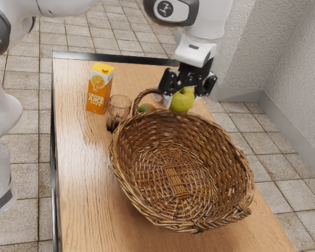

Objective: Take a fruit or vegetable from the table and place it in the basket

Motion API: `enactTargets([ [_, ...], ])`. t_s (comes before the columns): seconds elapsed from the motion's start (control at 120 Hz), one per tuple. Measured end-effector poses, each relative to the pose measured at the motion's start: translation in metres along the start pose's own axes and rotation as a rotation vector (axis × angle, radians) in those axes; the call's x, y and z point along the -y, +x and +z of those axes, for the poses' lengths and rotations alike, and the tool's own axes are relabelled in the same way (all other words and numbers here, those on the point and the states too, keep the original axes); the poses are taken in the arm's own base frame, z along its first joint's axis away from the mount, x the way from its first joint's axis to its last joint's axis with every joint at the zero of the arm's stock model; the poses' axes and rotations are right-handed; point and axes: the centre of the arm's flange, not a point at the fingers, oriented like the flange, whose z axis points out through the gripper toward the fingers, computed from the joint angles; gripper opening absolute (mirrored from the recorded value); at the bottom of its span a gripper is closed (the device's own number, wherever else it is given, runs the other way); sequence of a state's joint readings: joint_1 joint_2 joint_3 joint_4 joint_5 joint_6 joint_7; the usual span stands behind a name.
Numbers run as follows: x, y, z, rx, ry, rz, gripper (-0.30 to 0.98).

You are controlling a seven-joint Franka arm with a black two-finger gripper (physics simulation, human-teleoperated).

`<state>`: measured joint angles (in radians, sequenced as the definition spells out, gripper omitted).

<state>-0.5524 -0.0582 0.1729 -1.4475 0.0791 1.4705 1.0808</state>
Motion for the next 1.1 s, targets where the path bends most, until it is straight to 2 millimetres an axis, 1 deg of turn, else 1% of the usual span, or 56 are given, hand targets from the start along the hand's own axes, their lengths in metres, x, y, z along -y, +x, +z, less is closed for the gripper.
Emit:
enactTargets([
  [0.017, 0.001, -0.003, 0.000, 0.002, 0.000, -0.009, 0.04],
  [0.05, 0.003, -0.005, 0.001, 0.007, -0.001, -0.018, 0.11],
  [0.15, -0.001, 0.003, 0.004, 0.016, -0.016, -0.014, 0.37],
  [0.217, -0.007, 0.011, 0.005, 0.017, -0.027, -0.002, 0.47],
  [0.292, -0.012, 0.019, 0.006, 0.019, -0.039, 0.008, 0.56],
  [0.4, -0.015, 0.022, 0.007, 0.024, -0.049, 0.006, 0.62],
  [0.542, -0.012, 0.015, 0.008, 0.029, -0.056, -0.017, 0.66],
  [0.617, -0.008, 0.007, 0.009, 0.032, -0.059, -0.035, 0.67],
  [0.667, -0.003, -0.005, 0.010, 0.035, -0.062, -0.061, 0.68],
  [0.7, 0.004, -0.019, 0.011, 0.038, -0.065, -0.089, 0.68],
  [0.725, 0.011, -0.034, 0.012, 0.039, -0.068, -0.118, 0.68],
  [0.75, 0.019, -0.055, 0.014, 0.042, -0.072, -0.156, 0.68],
  [0.775, 0.028, -0.080, 0.016, 0.044, -0.076, -0.203, 0.68],
  [0.825, 0.045, -0.142, 0.020, 0.051, -0.085, -0.317, 0.68],
  [0.875, 0.055, -0.216, 0.025, 0.058, -0.094, -0.449, 0.68],
  [0.933, 0.052, -0.304, 0.029, 0.067, -0.102, -0.605, 0.68],
  [0.958, 0.048, -0.336, 0.030, 0.071, -0.105, -0.660, 0.68],
  [0.975, 0.045, -0.353, 0.030, 0.073, -0.106, -0.691, 0.69],
  [1.0, 0.041, -0.372, 0.030, 0.076, -0.108, -0.725, 0.69],
  [1.033, 0.037, -0.388, 0.031, 0.079, -0.110, -0.751, 0.69],
  [1.067, 0.036, -0.393, 0.032, 0.080, -0.111, -0.756, 0.69],
  [1.1, 0.038, -0.389, 0.033, 0.081, -0.111, -0.744, 0.69],
])
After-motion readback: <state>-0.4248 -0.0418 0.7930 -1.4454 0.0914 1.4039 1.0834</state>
